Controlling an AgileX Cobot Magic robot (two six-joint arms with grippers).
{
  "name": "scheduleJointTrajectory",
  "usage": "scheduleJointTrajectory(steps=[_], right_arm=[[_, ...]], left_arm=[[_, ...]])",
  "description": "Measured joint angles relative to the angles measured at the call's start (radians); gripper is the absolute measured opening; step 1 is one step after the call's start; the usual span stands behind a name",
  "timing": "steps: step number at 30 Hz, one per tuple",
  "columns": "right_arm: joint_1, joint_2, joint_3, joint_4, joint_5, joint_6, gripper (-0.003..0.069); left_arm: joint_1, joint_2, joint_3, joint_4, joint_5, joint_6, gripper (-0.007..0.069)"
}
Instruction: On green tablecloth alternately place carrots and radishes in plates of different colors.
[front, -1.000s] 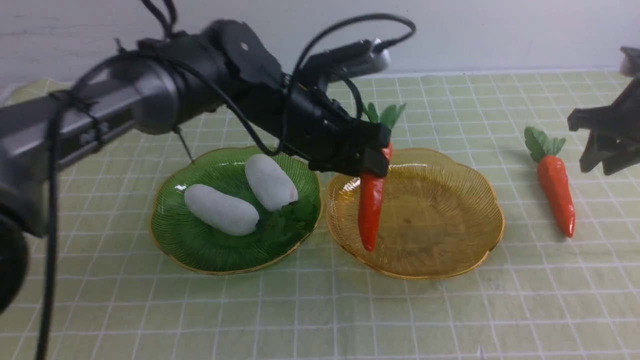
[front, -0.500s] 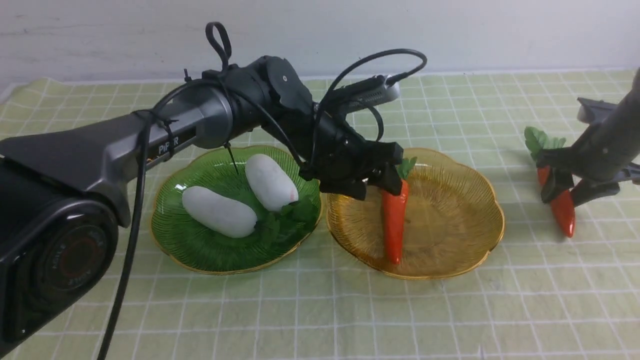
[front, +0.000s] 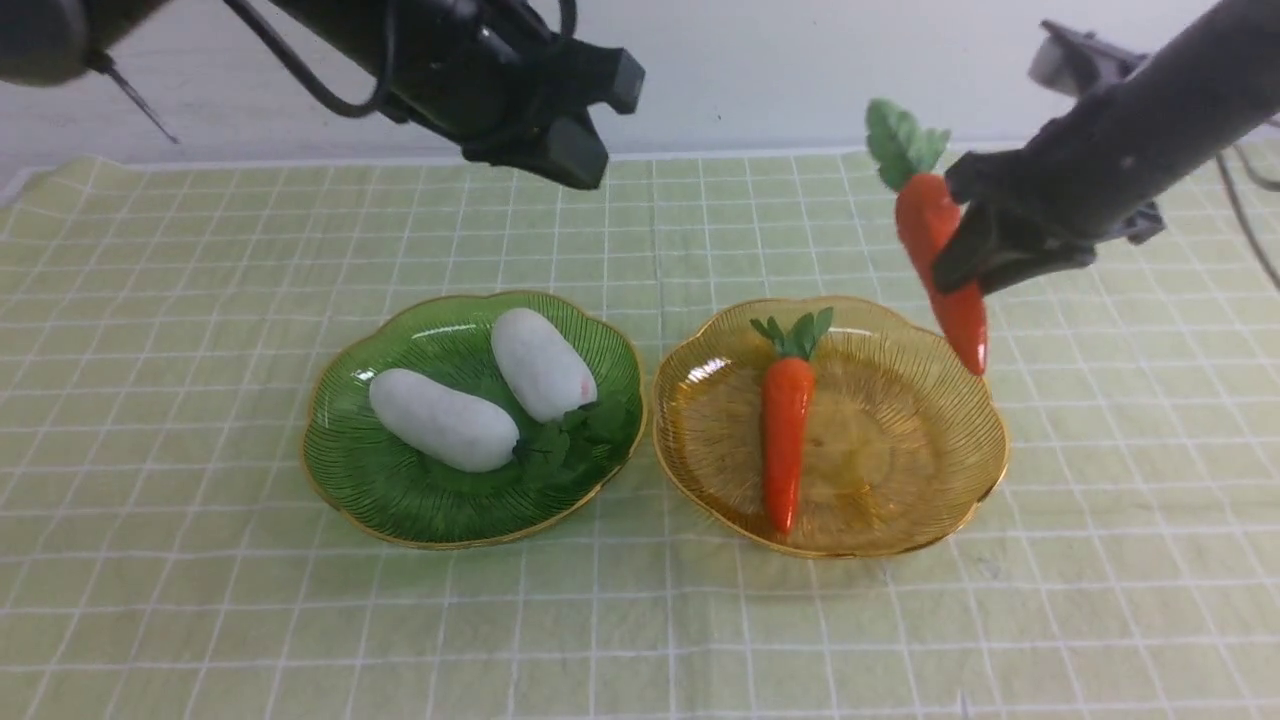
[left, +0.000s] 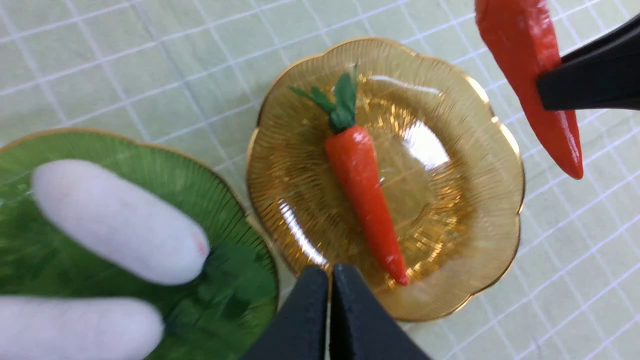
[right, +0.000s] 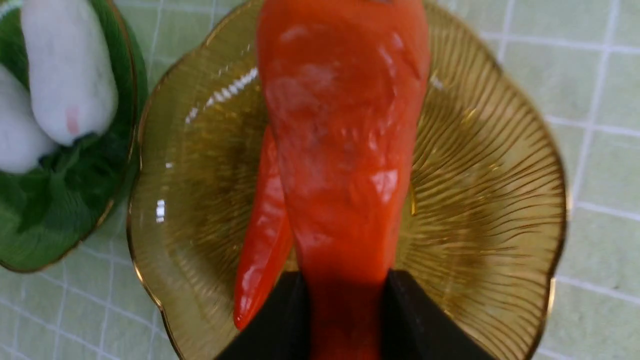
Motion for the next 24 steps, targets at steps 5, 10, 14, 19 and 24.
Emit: scheduleJointTrajectory(steps=[5,10,14,19,24], right_arm=[[0.059,0.066,0.001,-0.104,0.002,0.079,0.0225],[0.067,0.101,0.001,-0.145,0.000,0.142,0.0451],[0.067,0.089,0.001,-0.145,0.000,0.122,0.0537],[0.067,-0.056,0.007,-0.143,0.000,0.114,0.0427],[0.067,-0.373,0.009,-0.156,0.004,0.111,0.0114]], left_arm=[[0.001,-0.138,0.088,0.114,0.039,-0.034,-0.0008],[0.001,-0.342,0.334,0.138,-0.008,-0.059,-0.0008],[0.001,-0.481,0.495,0.142,-0.074,-0.059,-0.0008],[0.001,-0.636,0.682,0.143,-0.129,-0.061,-0.0008],[0.001,-0.830,0.881,0.166,-0.226,-0.106,-0.0008]])
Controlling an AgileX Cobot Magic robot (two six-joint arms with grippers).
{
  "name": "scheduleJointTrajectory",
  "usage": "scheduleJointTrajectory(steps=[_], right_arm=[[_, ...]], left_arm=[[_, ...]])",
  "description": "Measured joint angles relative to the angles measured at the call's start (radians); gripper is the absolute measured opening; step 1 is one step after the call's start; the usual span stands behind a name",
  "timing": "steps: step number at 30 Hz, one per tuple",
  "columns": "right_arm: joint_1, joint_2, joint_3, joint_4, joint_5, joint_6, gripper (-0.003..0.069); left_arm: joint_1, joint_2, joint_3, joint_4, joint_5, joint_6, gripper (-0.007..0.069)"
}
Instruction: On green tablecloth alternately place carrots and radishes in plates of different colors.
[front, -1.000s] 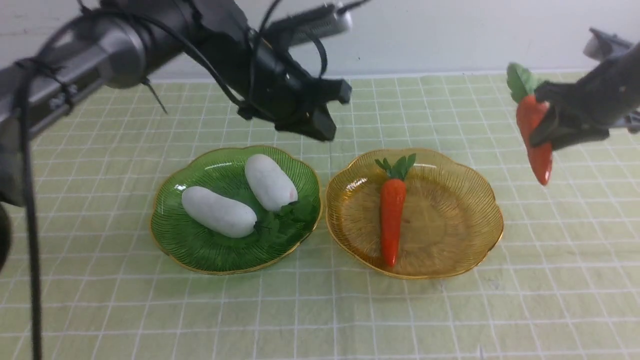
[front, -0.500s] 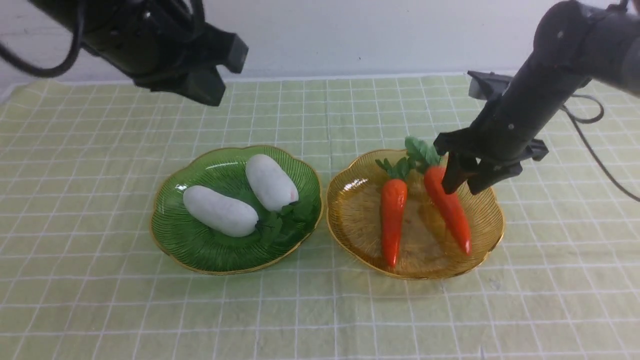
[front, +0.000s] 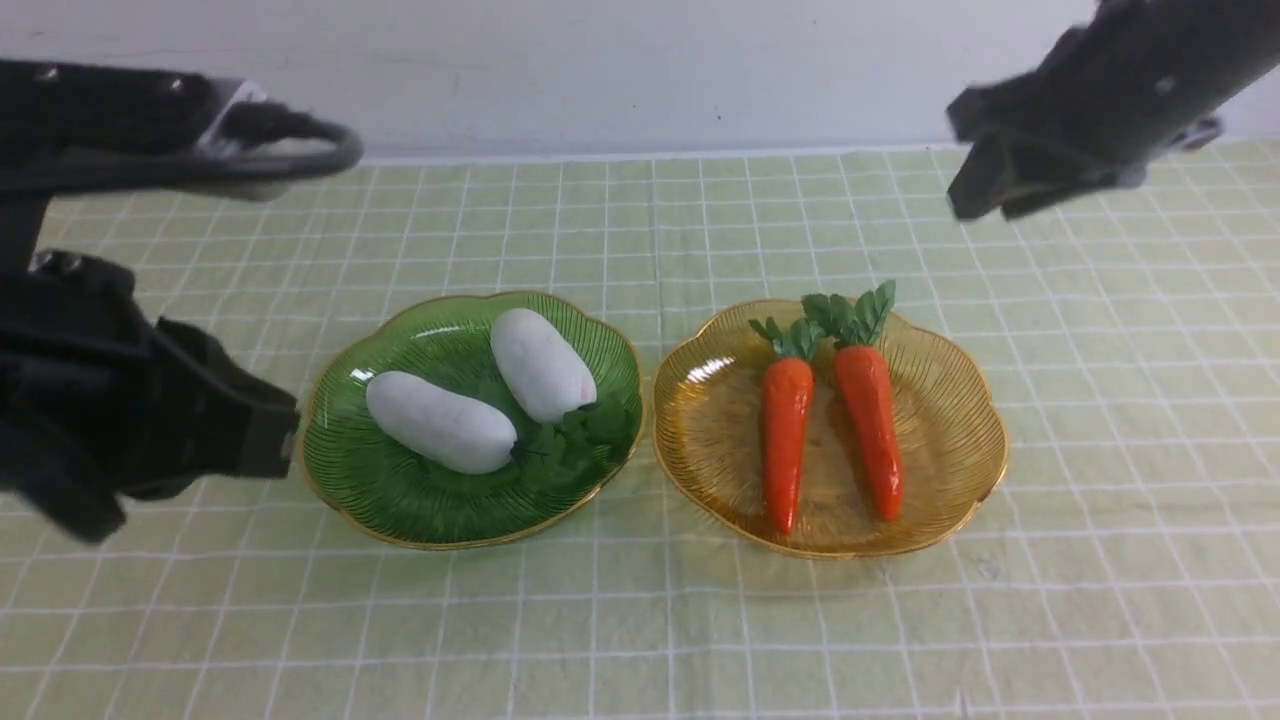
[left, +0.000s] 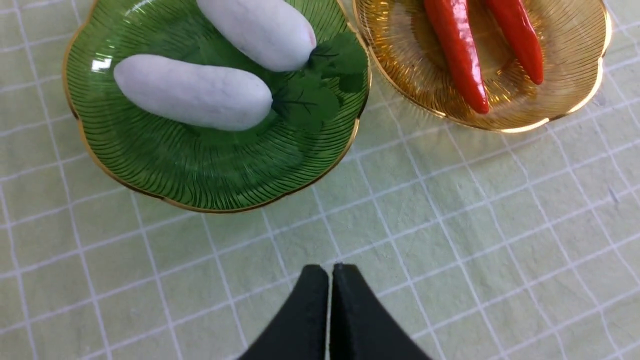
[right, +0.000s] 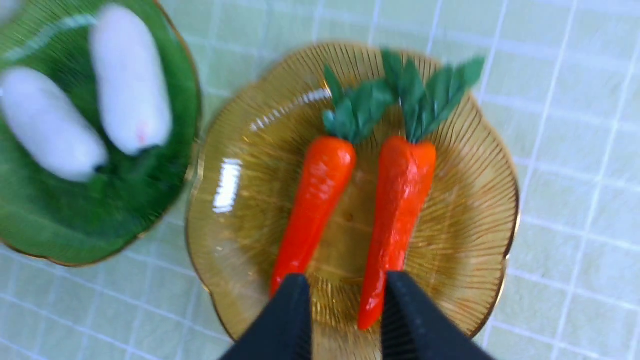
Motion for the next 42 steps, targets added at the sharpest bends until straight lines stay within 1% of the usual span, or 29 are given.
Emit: scheduleJointTrajectory(steps=[1,3,4,7,11,13,14,15,17,19,21,23,25,28,30,34,36,42], right_arm=[[0.000,-0.060,-0.001,-0.003,0.005,0.000,0.0071],[0.000,-0.163,0.000,-0.004,0.012,-0.009,0.0018],[0.000,-0.173,0.000,-0.004,0.012,-0.009,0.0015],[0.000,-0.342,0.054,-0.004,-0.014,-0.036,-0.0010],[0.000,-0.589,0.257,-0.005,-0.179,-0.084,-0.0014],[0.000,-0.710,0.408,-0.005,-0.298,-0.106,-0.0014],[0.000,-0.809,0.528,-0.005,-0.398,-0.112,-0.0014],[0.000,-0.838,0.546,-0.005,-0.415,-0.113,-0.0014],[0.000,-1.006,0.780,0.006,-0.635,-0.117,-0.0014],[0.000,-1.168,0.968,0.018,-0.825,-0.119,-0.0014],[0.000,-1.356,1.197,0.027,-1.062,-0.120,-0.0014],[0.000,-1.473,1.334,0.039,-1.195,-0.118,-0.0014],[0.000,-1.577,1.422,0.051,-1.265,-0.107,-0.0014],[0.000,-1.621,1.501,0.064,-1.311,-0.090,-0.0014],[0.000,-1.622,1.525,0.069,-1.309,-0.078,-0.0014],[0.000,-1.622,1.529,0.069,-1.306,-0.075,-0.0015],[0.000,-1.622,1.529,0.069,-1.308,-0.075,-0.0015],[0.000,-1.622,1.529,0.069,-1.310,-0.075,-0.0015]], left_arm=[[0.000,-0.037,0.036,0.010,-0.027,-0.012,-0.0008],[0.000,-0.109,0.108,0.036,-0.085,-0.033,-0.0008],[0.000,-0.116,0.114,0.041,-0.091,-0.034,-0.0008],[0.000,-0.210,0.207,0.066,-0.154,-0.062,-0.0008],[0.000,-0.316,0.290,0.089,-0.210,-0.101,-0.0008],[0.000,-0.350,0.325,0.097,-0.227,-0.115,-0.0008],[0.000,-0.362,0.337,0.099,-0.233,-0.120,-0.0008],[0.000,-0.364,0.341,0.100,-0.234,-0.123,-0.0008],[0.000,-0.372,0.355,0.102,-0.235,-0.130,-0.0008],[0.000,-0.372,0.357,0.102,-0.235,-0.134,-0.0008],[0.000,-0.372,0.357,0.101,-0.236,-0.134,-0.0008],[0.000,-0.372,0.357,0.102,-0.236,-0.134,-0.0008],[0.000,-0.372,0.357,0.102,-0.236,-0.134,-0.0008],[0.000,-0.373,0.357,0.101,-0.242,-0.134,-0.0008],[0.000,-0.378,0.357,0.104,-0.242,-0.134,-0.0008],[0.000,-0.423,0.375,0.104,-0.211,-0.139,-0.0008],[0.000,-0.483,0.415,0.104,-0.185,-0.144,-0.0008],[0.000,-0.601,0.455,0.094,-0.223,-0.145,-0.0008]])
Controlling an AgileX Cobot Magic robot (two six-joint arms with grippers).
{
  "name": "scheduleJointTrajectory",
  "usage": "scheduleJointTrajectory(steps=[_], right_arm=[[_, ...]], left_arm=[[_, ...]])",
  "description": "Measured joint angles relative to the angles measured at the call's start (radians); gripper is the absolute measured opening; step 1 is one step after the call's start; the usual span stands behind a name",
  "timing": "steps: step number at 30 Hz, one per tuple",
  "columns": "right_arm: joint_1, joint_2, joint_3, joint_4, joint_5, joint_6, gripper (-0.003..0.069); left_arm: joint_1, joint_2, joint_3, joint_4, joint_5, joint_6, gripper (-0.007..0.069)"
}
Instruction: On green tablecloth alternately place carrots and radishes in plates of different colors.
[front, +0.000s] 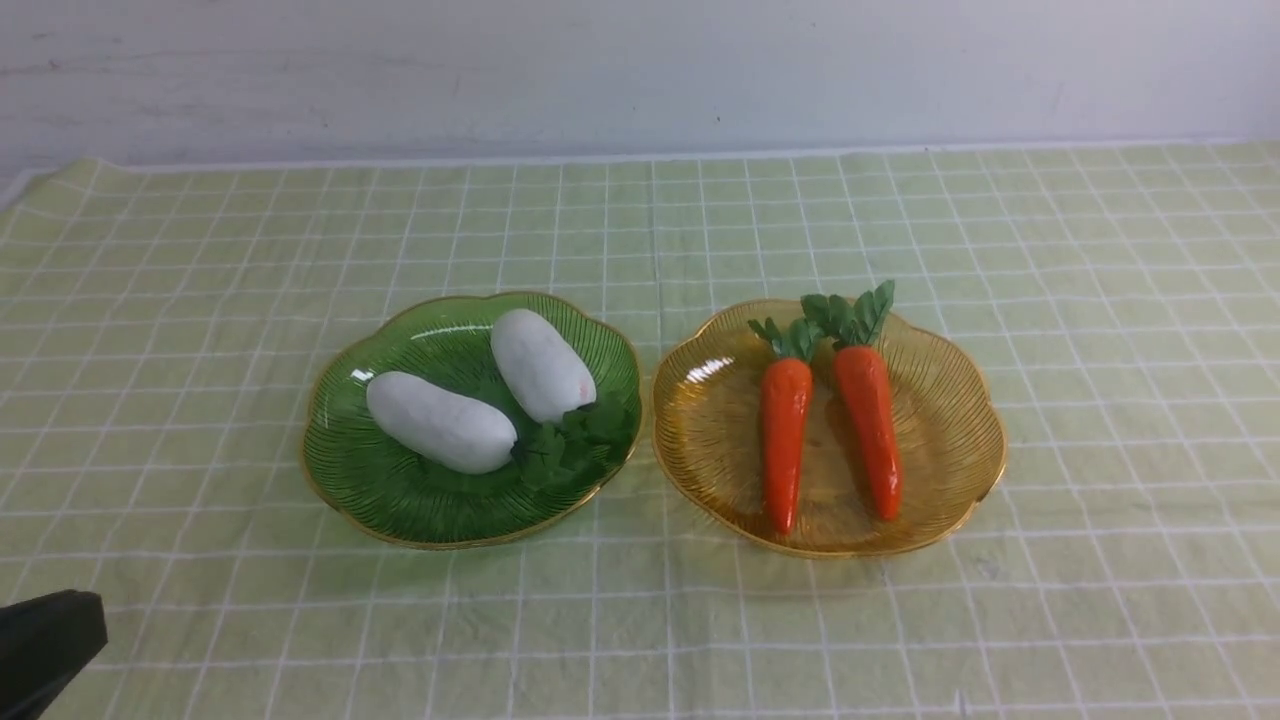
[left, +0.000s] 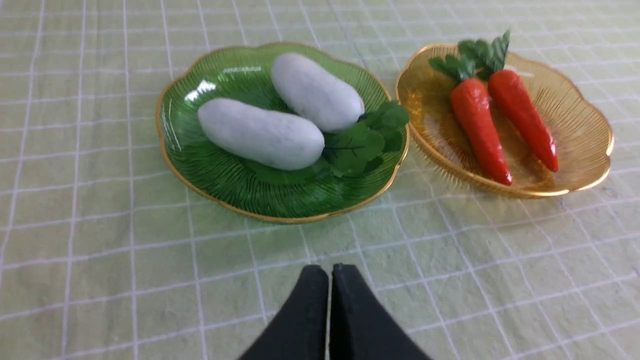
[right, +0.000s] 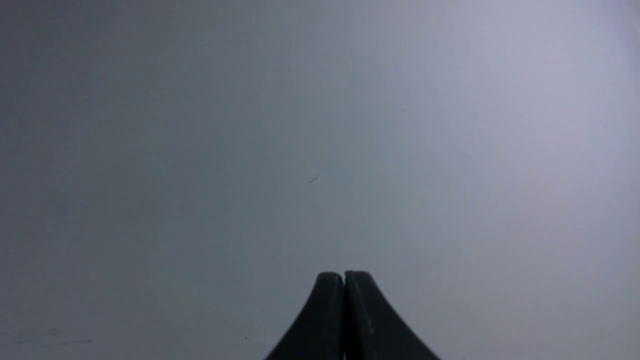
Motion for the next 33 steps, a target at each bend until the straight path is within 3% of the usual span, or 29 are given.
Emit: scheduleJointTrajectory(steps=[14,24,30,33], right_arm=[[0.000,0.000,0.000,0.000,-0.001,0.001,-0.0015],[0.000,0.000,0.000,0.000,-0.001,0.001,-0.0015],[0.000,0.000,0.000,0.000,-0.001,0.001,-0.0015],[0.000,0.000,0.000,0.001,-0.001,-0.005,-0.0015]], left_arm=[[0.000,-0.027,0.000,-0.012,-0.013,0.012,-0.0008],[0.002,-0.042,0.024,0.092,-0.117,0.106,-0.0008],[0.130,-0.176,0.184,0.032,-0.228,0.225,-0.0008],[0.240,-0.264,0.342,-0.025,-0.324,0.290,-0.0008]])
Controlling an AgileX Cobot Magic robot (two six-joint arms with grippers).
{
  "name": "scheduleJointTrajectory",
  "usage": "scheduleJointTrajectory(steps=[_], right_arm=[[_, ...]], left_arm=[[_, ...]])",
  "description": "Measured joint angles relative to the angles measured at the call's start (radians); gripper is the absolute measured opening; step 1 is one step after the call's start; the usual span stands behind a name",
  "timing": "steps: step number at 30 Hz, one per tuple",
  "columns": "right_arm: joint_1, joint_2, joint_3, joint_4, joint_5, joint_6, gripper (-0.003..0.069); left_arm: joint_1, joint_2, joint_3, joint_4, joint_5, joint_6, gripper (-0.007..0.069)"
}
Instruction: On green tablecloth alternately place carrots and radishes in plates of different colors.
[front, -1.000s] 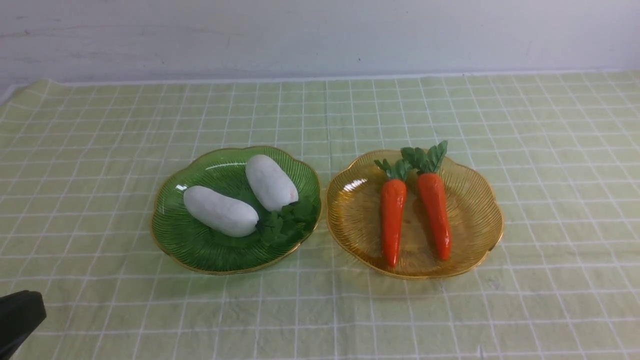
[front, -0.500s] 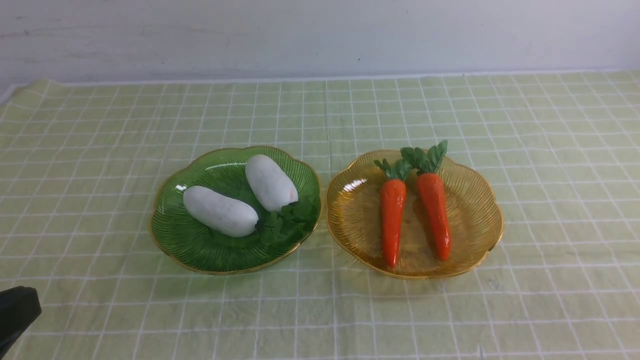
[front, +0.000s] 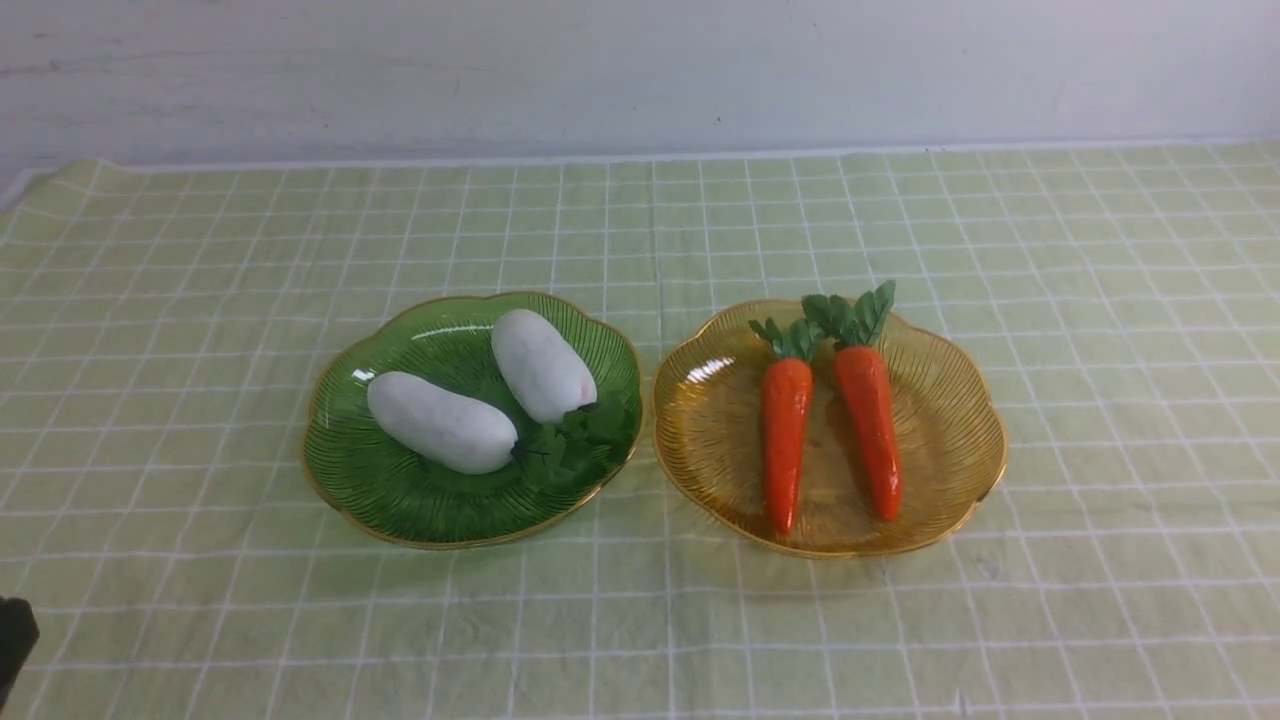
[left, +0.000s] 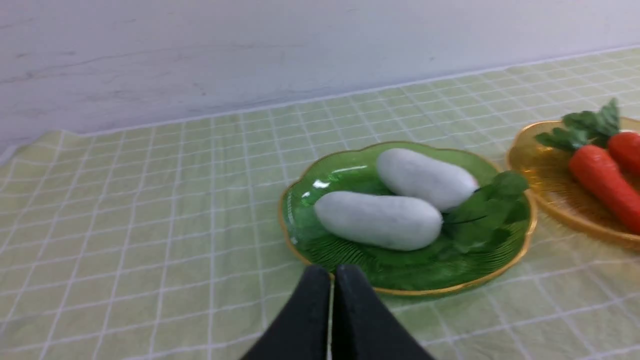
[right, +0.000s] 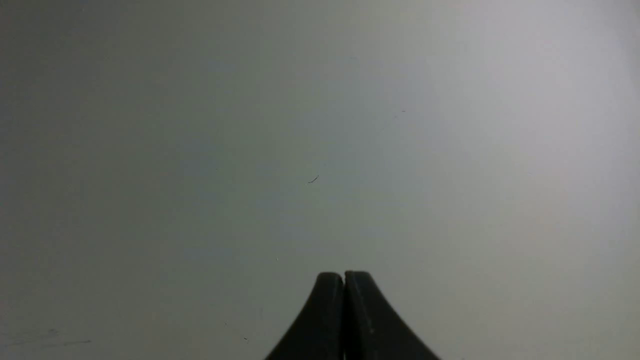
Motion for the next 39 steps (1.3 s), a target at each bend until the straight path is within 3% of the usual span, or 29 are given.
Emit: scheduleJointTrajectory(steps=[7,34,39], right_arm=[[0.000,0.000,0.000,0.000,0.000,-0.006,-0.0015],[0.000,0.000,0.000,-0.001,0.000,-0.011,-0.0015],[0.000,0.000,0.000,-0.131,0.000,-0.182,-0.0015]], left_arm=[[0.102,-0.073,0.219,-0.011,-0.040,0.023,-0.0008],[0.105,-0.073,0.224,-0.012,-0.001,0.028,-0.0008],[0.105,-0.073,0.224,-0.012,-0.001,0.028,-0.0008]])
